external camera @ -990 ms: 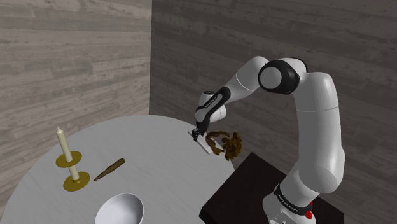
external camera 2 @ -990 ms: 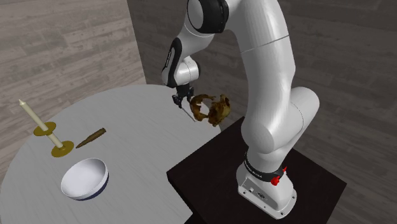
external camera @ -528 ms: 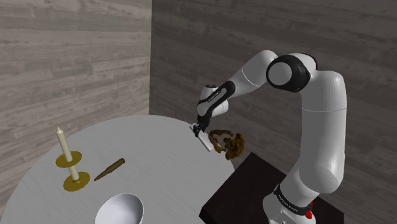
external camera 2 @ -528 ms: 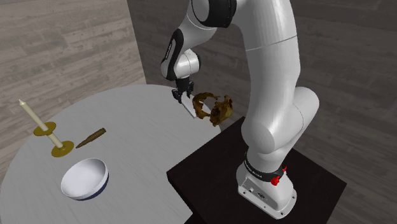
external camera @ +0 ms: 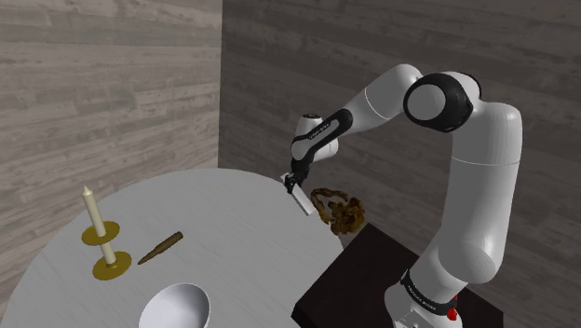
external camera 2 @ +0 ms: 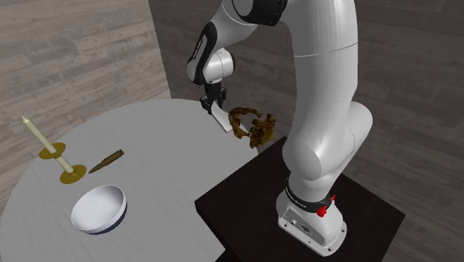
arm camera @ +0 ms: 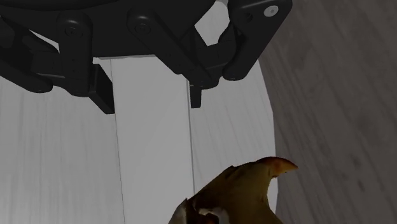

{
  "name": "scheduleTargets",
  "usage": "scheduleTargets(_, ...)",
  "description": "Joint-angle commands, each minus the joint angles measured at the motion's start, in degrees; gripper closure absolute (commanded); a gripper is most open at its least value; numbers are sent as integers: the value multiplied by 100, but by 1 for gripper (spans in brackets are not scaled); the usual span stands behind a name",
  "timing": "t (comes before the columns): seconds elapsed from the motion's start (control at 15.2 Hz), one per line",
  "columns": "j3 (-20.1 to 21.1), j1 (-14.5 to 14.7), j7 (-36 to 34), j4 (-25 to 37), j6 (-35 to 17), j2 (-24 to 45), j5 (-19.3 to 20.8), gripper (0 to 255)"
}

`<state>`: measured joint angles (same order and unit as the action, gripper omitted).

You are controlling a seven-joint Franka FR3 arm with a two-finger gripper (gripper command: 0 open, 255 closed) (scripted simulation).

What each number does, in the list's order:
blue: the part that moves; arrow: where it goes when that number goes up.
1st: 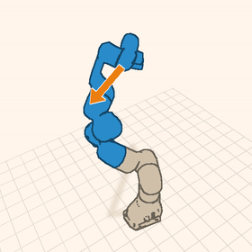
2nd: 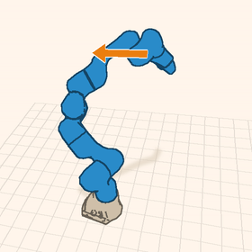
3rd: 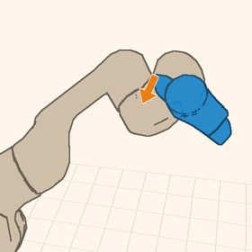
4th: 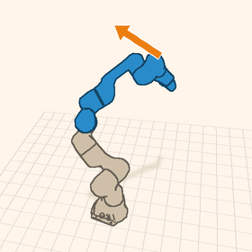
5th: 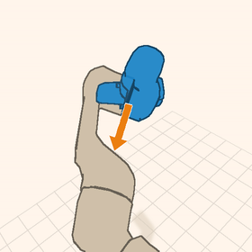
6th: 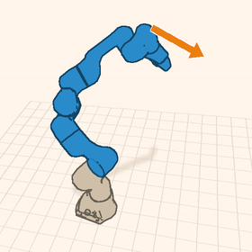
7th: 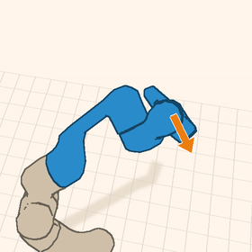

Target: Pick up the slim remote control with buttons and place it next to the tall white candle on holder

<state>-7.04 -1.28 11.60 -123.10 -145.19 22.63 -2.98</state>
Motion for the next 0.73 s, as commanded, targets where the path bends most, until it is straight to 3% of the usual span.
scheduleTargets(0.0, -15, 10, -14, 26, 137, -116, 23, 255)
scheduleTargets(0.66, -73, 55, -83, 91, 785, -702, 139, 255)
